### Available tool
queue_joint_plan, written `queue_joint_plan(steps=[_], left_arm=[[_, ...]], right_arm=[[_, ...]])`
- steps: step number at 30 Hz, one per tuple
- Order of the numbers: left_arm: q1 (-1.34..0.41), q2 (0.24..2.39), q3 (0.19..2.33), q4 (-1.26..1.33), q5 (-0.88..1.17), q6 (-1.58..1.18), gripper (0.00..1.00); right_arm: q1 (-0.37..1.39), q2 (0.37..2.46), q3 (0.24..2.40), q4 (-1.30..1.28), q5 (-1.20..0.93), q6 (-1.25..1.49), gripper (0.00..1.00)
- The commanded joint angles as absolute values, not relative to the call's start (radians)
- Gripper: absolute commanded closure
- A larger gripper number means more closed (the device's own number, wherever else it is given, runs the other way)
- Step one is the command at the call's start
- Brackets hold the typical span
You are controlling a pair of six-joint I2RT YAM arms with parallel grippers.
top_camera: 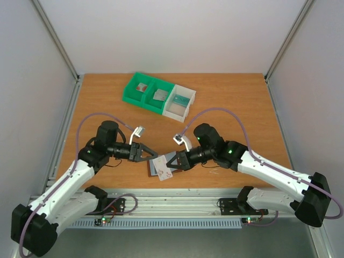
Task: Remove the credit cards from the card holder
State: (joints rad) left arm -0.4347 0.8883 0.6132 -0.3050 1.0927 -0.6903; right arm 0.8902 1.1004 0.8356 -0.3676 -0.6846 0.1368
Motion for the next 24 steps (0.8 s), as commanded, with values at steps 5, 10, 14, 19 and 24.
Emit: queue_joint_plan(steps=[5, 10, 14, 19, 24], left_arm=[[-0.439, 0.807, 0.654, -0.368, 1.176, -0.647, 0.61], [-0.439, 0.801, 0.666, -0.411, 1.175, -0.622, 0.62], [-0.439, 0.789, 0.666, -0.415, 1.182, -0.618, 0.62], [-0.439, 0.782, 0.665, -0.412, 1.187, -0.617, 0.72], [-0.439, 0.774, 0.663, -0.407, 1.187, -0.618, 0.95]], right_arm=[[0.88, 1.072, 0.877, -0.346, -0.783, 0.133, 0.99], [0.873, 1.061, 0.876, -0.317, -0.823, 0.153, 0.99], [0.869, 1.051, 0.872, -0.299, -0.841, 0.167, 0.99], [0.865, 1.046, 0.864, -0.269, -0.866, 0.187, 0.99], [0.863, 1.045, 0.86, -0.271, -0.859, 0.188, 0.99]])
